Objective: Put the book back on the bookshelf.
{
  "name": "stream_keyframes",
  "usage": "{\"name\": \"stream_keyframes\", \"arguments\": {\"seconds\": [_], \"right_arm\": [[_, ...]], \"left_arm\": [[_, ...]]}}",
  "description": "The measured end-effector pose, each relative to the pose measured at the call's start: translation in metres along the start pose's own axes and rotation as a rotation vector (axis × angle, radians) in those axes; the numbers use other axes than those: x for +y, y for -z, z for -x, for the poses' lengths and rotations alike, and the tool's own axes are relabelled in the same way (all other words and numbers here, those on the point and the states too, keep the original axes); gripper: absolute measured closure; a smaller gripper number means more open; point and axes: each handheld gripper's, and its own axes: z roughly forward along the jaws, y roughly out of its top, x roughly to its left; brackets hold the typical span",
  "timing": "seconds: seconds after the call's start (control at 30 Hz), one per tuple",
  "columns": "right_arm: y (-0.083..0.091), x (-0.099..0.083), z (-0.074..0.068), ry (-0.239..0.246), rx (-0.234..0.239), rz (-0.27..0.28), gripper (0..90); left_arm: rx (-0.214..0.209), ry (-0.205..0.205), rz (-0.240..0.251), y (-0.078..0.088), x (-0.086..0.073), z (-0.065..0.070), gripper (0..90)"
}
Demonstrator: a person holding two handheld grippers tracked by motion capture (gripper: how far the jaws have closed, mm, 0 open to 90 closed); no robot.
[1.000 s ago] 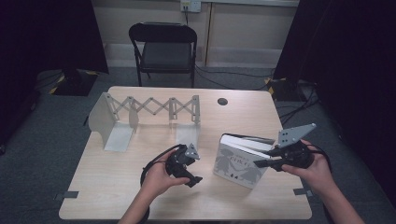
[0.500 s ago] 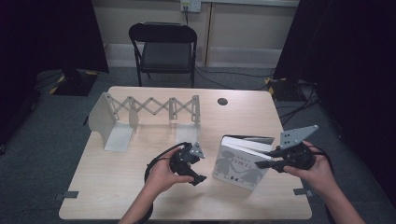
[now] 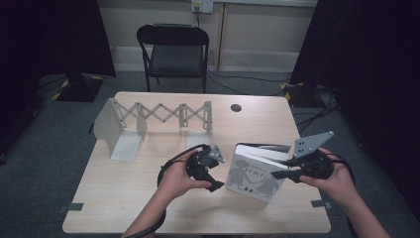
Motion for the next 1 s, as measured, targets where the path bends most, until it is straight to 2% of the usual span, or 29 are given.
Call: {"name": "stream_keyframes", "arguments": {"seconds": [0.4, 0.5, 1.0], "right_arm": [[0.001, 0.001, 0.001, 0.000, -0.003, -0.020, 72.6], [0.002, 0.000, 0.001, -0.002, -0.002, -0.016, 72.3], [0.003, -0.001, 0.002, -0.003, -0.010, -0.027, 68.8]], "left_arm": [[-0.002, -0.049, -0.010, 0.005, 0.028, 0.000, 22.9], [0.000, -0.050, -0.001, 0.008, 0.034, 0.000, 22.9], [-0.011, -0.104, 0.012, 0.012, 0.066, 0.005, 22.9]]}}
